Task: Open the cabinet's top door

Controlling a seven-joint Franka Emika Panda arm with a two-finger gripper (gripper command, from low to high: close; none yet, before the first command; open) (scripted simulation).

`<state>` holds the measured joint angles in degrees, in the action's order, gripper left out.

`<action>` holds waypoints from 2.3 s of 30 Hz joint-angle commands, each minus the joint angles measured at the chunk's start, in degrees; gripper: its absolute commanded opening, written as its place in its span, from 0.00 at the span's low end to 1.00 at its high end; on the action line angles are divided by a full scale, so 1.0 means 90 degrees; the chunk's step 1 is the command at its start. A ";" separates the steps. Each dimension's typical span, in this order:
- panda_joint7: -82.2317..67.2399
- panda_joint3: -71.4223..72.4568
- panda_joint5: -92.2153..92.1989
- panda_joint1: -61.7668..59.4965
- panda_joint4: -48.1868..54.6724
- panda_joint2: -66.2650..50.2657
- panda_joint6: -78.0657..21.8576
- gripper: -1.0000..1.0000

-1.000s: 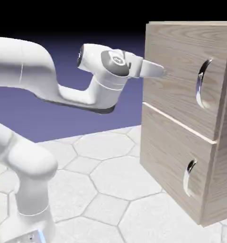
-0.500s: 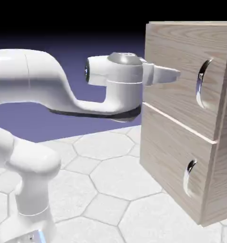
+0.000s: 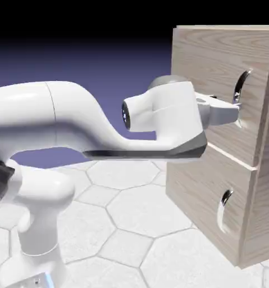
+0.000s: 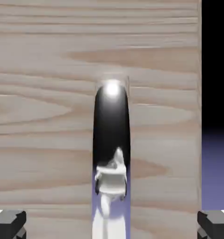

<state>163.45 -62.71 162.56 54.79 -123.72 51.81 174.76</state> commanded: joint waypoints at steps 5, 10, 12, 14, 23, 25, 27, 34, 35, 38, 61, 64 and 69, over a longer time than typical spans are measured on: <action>0.0028 -0.0426 0.0059 0.0698 0.0478 -0.0226 -0.0115 0.00; 0.0025 0.0208 -0.0296 -0.0225 -0.0207 -0.0288 -0.0483 0.00; -0.0002 0.0543 -0.0504 -0.0686 -0.0535 -0.0289 -0.0653 0.00; -0.0045 0.0889 -0.0731 -0.1148 -0.0858 -0.0271 -0.0816 0.00; -0.0477 0.2599 -0.2097 -0.3225 -0.2299 0.0126 -0.1489 0.00; -0.0632 0.3022 -0.2505 -0.3686 -0.2626 0.0299 -0.1628 0.00; -0.0818 0.3466 -0.2970 -0.4148 -0.2959 0.0511 -0.1765 0.00; -0.1667 0.4961 -0.4882 -0.5467 -0.3998 0.1463 -0.2185 0.00; -0.1803 0.5142 -0.5159 -0.5592 -0.4116 0.1606 -0.2243 0.00; -0.2228 0.5649 -0.5990 -0.5869 -0.4437 0.2037 -0.2449 0.00; -0.4080 1.0333 -1.1849 -0.5125 -0.4794 0.3813 -0.6589 0.00; -0.4063 1.1026 -1.2443 -0.5181 -0.4435 0.3632 -0.7255 0.00; -0.4018 1.2179 -1.3376 -0.5634 -0.3533 0.3213 -0.8445 0.00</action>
<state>127.28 46.89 42.17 4.09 -155.52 80.73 98.82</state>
